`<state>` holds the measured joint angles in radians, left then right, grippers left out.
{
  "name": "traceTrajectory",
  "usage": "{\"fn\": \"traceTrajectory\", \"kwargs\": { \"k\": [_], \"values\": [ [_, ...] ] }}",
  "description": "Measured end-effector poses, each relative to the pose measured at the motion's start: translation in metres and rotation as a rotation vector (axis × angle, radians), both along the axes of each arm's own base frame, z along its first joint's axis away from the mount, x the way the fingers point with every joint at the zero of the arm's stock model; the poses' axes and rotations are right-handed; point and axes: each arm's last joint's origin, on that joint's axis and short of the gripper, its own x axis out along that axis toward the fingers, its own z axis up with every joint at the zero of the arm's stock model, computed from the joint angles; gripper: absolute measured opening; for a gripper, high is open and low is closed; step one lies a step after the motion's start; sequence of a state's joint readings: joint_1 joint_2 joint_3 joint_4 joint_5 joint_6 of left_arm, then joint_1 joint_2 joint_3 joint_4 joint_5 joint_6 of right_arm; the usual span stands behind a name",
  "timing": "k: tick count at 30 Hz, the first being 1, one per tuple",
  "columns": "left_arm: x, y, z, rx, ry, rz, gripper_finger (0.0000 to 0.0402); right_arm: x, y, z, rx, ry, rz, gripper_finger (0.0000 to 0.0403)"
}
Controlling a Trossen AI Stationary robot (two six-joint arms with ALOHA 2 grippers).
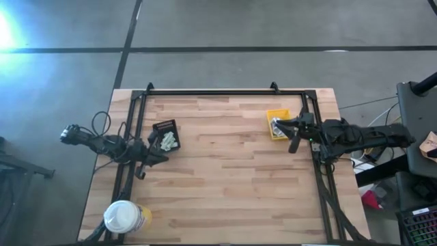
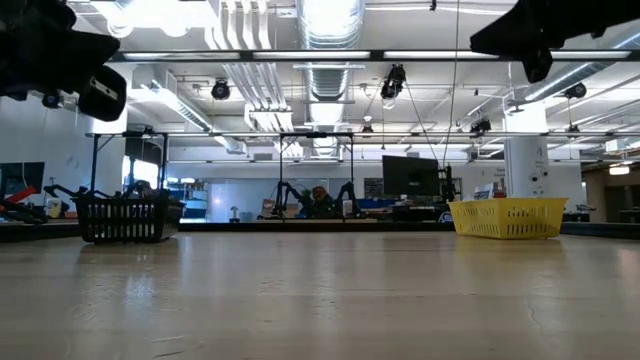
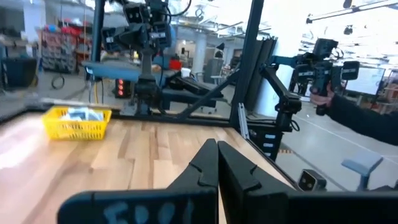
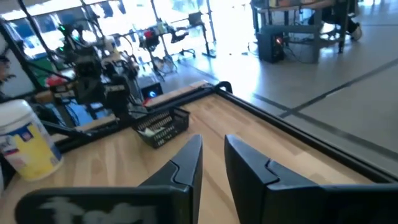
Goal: Pick & Place First Aid Supplies
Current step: Return to Home Position
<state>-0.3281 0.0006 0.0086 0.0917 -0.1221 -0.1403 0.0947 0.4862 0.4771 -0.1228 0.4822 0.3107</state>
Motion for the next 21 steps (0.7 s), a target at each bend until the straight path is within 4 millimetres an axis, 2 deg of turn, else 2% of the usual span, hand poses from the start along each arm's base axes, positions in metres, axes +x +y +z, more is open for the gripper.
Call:
{"fn": "traceTrajectory", "kwargs": {
  "k": [7,14,21],
  "values": [
    [0.0,0.0,-0.002,-0.028,0.031,-0.004,0.0,-0.004,-0.005,-0.021,-0.045,-0.119,0.077,0.0063],
    [0.0,0.0,-0.002,0.014,0.022,-0.001,0.0,-0.005,-0.008,-0.034,-0.12,-0.247,0.32,0.0063],
    [0.0,0.0,-0.003,0.046,0.016,0.001,0.0,-0.012,-0.014,-0.052,-0.136,-0.224,0.279,0.0063]
  ]
}}
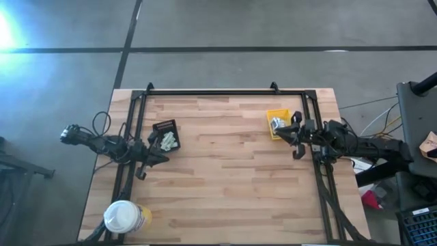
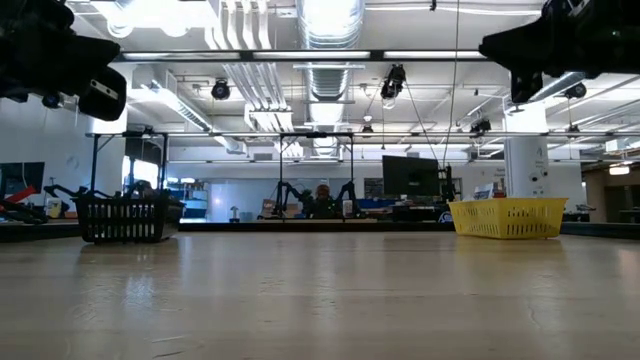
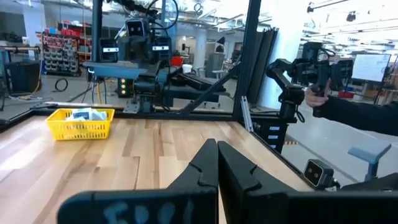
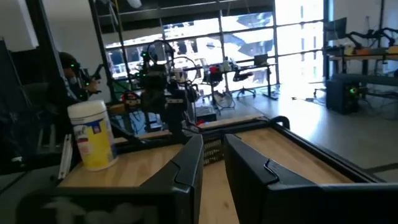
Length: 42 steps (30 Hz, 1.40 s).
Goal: Pick & Place First Aid Supplies
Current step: Return to Home Position
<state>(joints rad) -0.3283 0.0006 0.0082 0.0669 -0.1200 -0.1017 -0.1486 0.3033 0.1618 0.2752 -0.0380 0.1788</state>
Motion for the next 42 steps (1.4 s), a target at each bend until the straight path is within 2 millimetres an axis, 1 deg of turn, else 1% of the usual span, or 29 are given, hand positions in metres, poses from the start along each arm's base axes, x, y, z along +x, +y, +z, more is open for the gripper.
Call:
{"fn": "traceTrajectory", "kwargs": {
  "k": [4,9,16,24,31,35,42],
  "values": [
    [0.0,0.0,0.0,0.003,0.004,0.0,0.0,-0.007,-0.001,-0.008,-0.003,-0.019,-0.023,0.0063],
    [0.0,0.0,-0.003,0.037,0.019,0.001,0.0,-0.015,0.0,-0.012,-0.01,-0.068,-0.025,0.0063],
    [0.0,0.0,-0.004,0.066,0.026,-0.002,0.0,-0.024,0.001,-0.019,-0.001,-0.045,-0.029,0.0063],
    [0.0,0.0,-0.005,0.138,0.02,0.001,0.0,-0.019,0.0,-0.038,0.035,-0.029,-0.025,0.0063],
    [0.001,-0.001,-0.007,0.152,0.035,-0.001,0.0,-0.018,0.001,-0.044,0.043,0.026,0.003,0.0063],
    [0.001,-0.001,-0.006,0.132,0.035,-0.001,0.0,-0.018,0.001,-0.052,0.038,0.105,0.0,0.0063],
    [0.001,-0.001,-0.006,0.119,0.033,-0.001,0.0,-0.017,0.001,-0.053,0.061,0.113,-0.007,0.0063]
  ]
}}
